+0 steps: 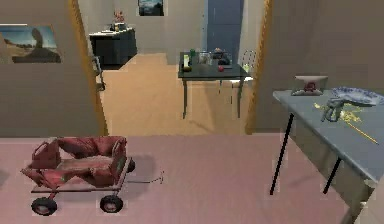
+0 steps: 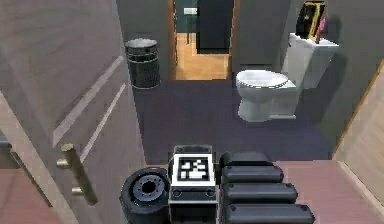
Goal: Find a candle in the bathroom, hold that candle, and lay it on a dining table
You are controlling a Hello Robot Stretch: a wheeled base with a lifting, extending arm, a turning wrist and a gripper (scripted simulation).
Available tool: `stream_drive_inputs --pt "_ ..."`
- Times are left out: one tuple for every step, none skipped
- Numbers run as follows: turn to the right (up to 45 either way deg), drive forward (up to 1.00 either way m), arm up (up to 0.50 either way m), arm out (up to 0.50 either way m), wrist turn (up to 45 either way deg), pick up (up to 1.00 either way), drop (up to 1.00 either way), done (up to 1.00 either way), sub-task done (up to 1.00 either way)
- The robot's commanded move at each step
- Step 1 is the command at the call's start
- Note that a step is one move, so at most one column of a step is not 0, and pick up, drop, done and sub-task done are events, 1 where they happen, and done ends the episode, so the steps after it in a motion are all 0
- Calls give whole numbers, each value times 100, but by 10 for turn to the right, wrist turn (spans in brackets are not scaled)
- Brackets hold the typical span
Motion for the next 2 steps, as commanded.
stream_drive_inputs --pt "0 65 0 0 0 0 0 0 0" --pt "180 0 0 0 0 0 0 0 0"
